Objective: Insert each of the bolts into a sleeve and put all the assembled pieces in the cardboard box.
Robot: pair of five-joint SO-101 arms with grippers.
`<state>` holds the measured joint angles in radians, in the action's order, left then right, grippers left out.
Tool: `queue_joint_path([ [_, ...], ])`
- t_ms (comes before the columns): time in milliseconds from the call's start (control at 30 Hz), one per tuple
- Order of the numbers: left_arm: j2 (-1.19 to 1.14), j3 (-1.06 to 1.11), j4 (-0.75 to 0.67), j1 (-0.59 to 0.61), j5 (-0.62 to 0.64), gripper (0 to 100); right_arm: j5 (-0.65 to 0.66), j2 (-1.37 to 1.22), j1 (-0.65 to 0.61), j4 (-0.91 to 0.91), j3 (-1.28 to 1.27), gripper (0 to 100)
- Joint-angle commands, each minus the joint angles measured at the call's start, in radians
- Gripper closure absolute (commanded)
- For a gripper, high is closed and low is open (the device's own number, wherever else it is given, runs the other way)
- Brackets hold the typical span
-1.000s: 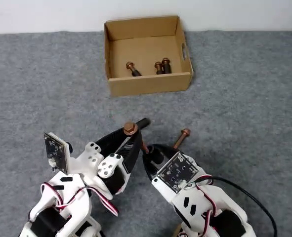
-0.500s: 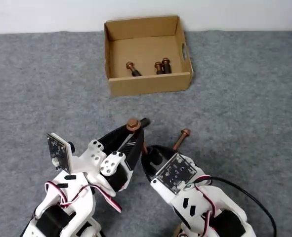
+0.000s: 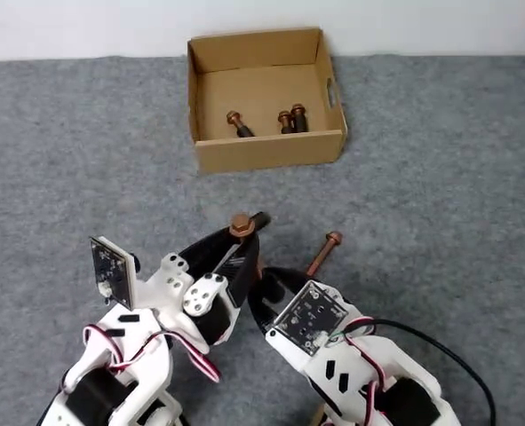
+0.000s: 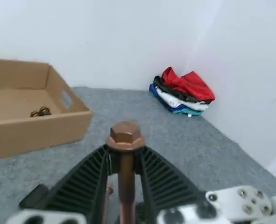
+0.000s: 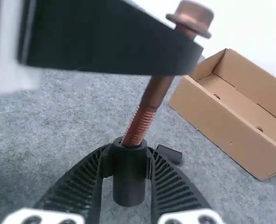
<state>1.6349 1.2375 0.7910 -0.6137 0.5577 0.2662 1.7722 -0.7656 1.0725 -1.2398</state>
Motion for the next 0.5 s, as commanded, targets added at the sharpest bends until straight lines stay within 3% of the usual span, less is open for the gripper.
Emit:
queue_joint_path([
  [0,0.003,-0.030,0.123,-0.028,0.003,100,0.011,0.008,-0.002,-0.030,0.012,99.1],
  [133,0.000,-0.051,0.232,-0.078,0.002,100,0.011,0.010,-0.002,-0.030,0.012,99.1],
  [333,-0.003,-0.045,0.255,-0.094,-0.095,99,0.038,0.004,-0.001,-0.094,0.012,99.1],
  [467,-0.003,-0.045,0.319,-0.094,-0.121,93,0.052,0.004,-0.001,-0.093,0.011,99.1],
])
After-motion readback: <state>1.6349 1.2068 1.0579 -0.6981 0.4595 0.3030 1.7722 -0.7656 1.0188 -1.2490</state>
